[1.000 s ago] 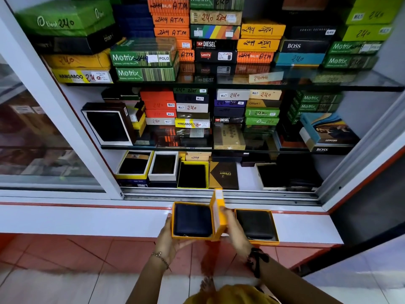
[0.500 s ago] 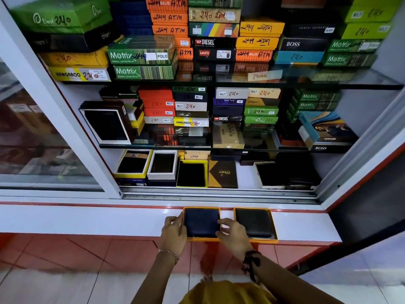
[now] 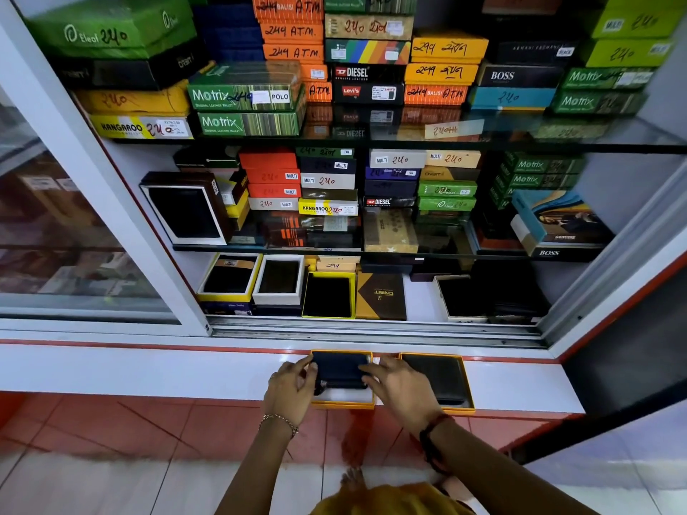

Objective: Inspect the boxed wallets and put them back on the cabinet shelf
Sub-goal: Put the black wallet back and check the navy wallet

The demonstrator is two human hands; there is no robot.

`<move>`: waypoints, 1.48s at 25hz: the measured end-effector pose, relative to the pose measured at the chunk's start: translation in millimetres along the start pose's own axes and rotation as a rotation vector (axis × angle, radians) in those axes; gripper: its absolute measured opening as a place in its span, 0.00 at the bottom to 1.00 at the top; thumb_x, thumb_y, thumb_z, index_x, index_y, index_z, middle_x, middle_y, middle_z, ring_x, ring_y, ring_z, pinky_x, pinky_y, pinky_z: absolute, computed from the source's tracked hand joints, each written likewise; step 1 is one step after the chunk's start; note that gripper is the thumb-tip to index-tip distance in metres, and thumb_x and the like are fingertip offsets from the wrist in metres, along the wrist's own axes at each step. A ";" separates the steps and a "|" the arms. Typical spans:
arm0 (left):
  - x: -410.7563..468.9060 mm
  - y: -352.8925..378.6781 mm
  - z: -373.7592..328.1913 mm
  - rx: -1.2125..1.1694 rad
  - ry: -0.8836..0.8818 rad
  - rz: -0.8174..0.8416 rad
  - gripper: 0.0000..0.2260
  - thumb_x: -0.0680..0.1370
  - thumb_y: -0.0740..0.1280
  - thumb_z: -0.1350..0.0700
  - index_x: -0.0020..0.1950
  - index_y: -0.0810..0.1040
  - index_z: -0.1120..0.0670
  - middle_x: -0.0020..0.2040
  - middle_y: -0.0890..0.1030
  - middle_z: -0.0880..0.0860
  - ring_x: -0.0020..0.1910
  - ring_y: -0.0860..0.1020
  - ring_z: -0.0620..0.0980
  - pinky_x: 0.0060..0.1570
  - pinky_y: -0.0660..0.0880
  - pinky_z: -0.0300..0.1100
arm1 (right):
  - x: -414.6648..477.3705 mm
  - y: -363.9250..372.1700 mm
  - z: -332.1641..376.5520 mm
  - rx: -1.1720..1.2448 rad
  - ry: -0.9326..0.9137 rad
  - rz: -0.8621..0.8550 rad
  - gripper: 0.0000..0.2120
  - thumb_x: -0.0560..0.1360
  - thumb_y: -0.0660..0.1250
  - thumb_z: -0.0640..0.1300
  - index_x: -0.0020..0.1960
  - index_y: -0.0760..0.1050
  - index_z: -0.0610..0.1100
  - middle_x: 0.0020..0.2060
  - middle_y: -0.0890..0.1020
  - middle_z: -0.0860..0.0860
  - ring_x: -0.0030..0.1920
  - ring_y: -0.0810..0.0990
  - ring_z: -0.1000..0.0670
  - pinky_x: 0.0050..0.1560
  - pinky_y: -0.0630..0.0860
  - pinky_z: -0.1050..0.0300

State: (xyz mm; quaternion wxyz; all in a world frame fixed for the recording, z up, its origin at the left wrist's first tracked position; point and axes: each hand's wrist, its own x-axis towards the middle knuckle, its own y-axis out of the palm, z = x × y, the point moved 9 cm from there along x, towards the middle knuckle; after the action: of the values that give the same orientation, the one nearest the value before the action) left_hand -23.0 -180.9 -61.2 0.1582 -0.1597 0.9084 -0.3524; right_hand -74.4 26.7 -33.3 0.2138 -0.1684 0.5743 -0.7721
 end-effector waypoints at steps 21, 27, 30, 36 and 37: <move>-2.7 2.3 -27.0 -0.783 -0.128 0.261 0.25 0.62 0.74 0.35 0.54 0.85 0.46 0.43 0.83 0.42 0.43 0.75 0.45 0.43 0.73 0.42 | -6.1 -45.5 -16.5 0.836 0.377 0.136 0.25 0.70 0.68 0.71 0.52 0.83 0.52 0.38 0.86 0.55 0.34 0.82 0.57 0.31 0.76 0.59; -9.6 -2.5 -45.7 -0.740 -0.111 0.253 0.29 0.59 0.73 0.34 0.56 0.83 0.45 0.40 0.85 0.38 0.43 0.79 0.38 0.42 0.74 0.36 | -6.1 -43.1 9.3 1.142 0.368 0.197 0.11 0.72 0.76 0.56 0.46 0.88 0.48 0.24 0.67 0.56 0.23 0.62 0.57 0.24 0.60 0.65; -9.3 -11.9 -35.3 -0.837 -0.143 0.238 0.32 0.60 0.73 0.35 0.59 0.82 0.50 0.41 0.83 0.45 0.39 0.73 0.45 0.43 0.71 0.41 | -9.3 -67.9 -20.4 1.102 0.447 0.069 0.10 0.75 0.74 0.52 0.40 0.86 0.47 0.20 0.72 0.59 0.21 0.66 0.60 0.24 0.62 0.70; -27.2 18.1 -50.5 -1.247 -0.211 0.646 0.34 0.69 0.71 0.37 0.67 0.75 0.57 0.63 0.80 0.59 0.32 0.65 0.45 0.32 0.65 0.38 | -19.1 -64.7 -35.4 1.055 0.479 0.085 0.07 0.79 0.70 0.45 0.45 0.83 0.44 0.18 0.71 0.60 0.20 0.69 0.61 0.21 0.61 0.72; -35.2 27.4 -59.8 -1.311 -0.209 0.759 0.35 0.68 0.73 0.38 0.67 0.75 0.58 0.63 0.80 0.60 0.32 0.68 0.45 0.32 0.67 0.38 | -20.5 -56.9 -28.0 1.079 0.460 0.120 0.07 0.79 0.69 0.43 0.44 0.83 0.44 0.21 0.71 0.60 0.24 0.68 0.59 0.22 0.61 0.68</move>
State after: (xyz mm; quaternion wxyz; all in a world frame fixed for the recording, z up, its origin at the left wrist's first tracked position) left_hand -20.2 -112.4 -32.1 0.2265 0.0695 0.9047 0.3542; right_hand -78.9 74.4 13.0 0.1825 0.1688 0.1404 -0.9584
